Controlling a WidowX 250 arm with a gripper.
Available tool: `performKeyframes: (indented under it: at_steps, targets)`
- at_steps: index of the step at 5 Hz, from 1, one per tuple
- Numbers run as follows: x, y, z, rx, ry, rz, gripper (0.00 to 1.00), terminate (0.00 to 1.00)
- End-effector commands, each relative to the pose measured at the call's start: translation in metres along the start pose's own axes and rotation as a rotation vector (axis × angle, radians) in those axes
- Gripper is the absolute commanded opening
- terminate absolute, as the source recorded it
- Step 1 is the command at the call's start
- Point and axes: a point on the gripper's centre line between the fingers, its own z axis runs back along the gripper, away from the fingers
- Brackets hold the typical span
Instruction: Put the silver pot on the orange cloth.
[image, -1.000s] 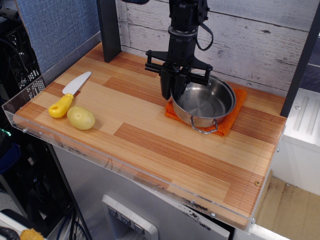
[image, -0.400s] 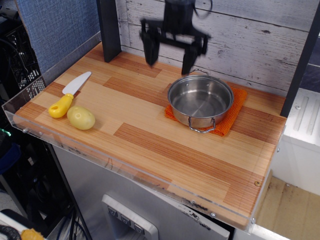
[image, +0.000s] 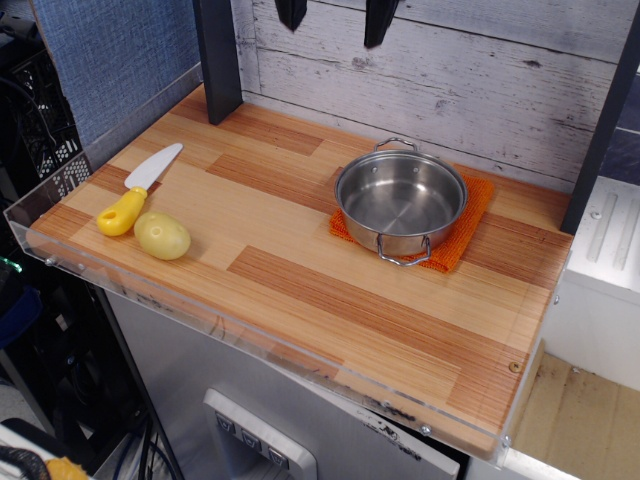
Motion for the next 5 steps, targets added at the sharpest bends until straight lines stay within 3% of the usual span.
performKeyframes:
  at_steps: [1, 2, 3, 4, 5]
  targets:
    - [-0.0269, -0.0051, 0.0059, -0.119, 0.025, -0.068, 1.00, 0.00]
    - [-0.0325, -0.0075, 0.0074, -0.124, 0.038, -0.092, 1.00, 0.00]
    - [-0.0326, -0.0056, 0.0085, -0.186, 0.055, -0.154, 1.00, 0.00]
    - [-0.0326, -0.0056, 0.0085, -0.186, 0.055, -0.154, 1.00, 0.00]
    - [-0.0326, -0.0056, 0.0085, -0.186, 0.055, -0.154, 1.00, 1.00]
